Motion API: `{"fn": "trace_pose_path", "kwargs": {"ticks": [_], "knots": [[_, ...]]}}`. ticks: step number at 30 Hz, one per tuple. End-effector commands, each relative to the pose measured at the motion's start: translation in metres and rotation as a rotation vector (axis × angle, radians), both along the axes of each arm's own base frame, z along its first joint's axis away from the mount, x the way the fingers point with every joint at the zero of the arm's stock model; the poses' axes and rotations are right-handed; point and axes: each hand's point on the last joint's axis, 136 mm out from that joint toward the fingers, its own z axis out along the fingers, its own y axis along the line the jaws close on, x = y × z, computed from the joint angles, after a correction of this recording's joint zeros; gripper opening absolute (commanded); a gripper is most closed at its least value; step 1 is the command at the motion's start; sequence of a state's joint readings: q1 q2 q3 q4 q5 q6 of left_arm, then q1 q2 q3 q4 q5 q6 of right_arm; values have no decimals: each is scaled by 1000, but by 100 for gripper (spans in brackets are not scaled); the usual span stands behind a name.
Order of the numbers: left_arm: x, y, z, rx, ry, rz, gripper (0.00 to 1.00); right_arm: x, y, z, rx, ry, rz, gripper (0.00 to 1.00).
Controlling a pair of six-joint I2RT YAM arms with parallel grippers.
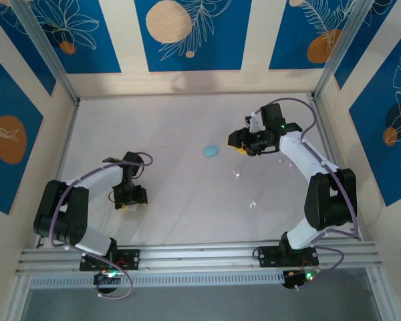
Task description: Insert wireless bluetooth earbuds into charging case
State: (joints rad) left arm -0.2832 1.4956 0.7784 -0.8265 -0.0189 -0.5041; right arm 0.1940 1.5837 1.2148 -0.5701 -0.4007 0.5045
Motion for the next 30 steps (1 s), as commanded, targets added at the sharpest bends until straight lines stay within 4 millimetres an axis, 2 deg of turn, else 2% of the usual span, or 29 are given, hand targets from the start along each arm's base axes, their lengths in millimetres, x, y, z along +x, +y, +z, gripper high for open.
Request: {"fn": "trace_pose_path", "kwargs": {"ticks": [1, 9, 12, 18, 21, 24, 30], "knots": [[0, 3, 5, 7, 6, -16, 61, -8, 1, 2, 24, 20, 17, 51], [10, -6, 15, -39, -49, -62, 48, -11, 2, -1, 23, 35, 16, 51], [16, -18, 18, -95, -82, -102, 45, -11, 2, -1, 26, 37, 17, 51], [33, -44, 31, -121, -152, -222, 44, -15, 1, -6, 38, 53, 10, 51], [48, -76, 50, -130, -242, -367, 44, -18, -1, -7, 62, 62, 3, 51], [61, -123, 77, -142, -361, -576, 44, -21, -6, -5, 92, 59, -11, 50], [74, -209, 134, -280, -642, -930, 41, -28, -19, 20, 220, 5, -32, 48]]}}
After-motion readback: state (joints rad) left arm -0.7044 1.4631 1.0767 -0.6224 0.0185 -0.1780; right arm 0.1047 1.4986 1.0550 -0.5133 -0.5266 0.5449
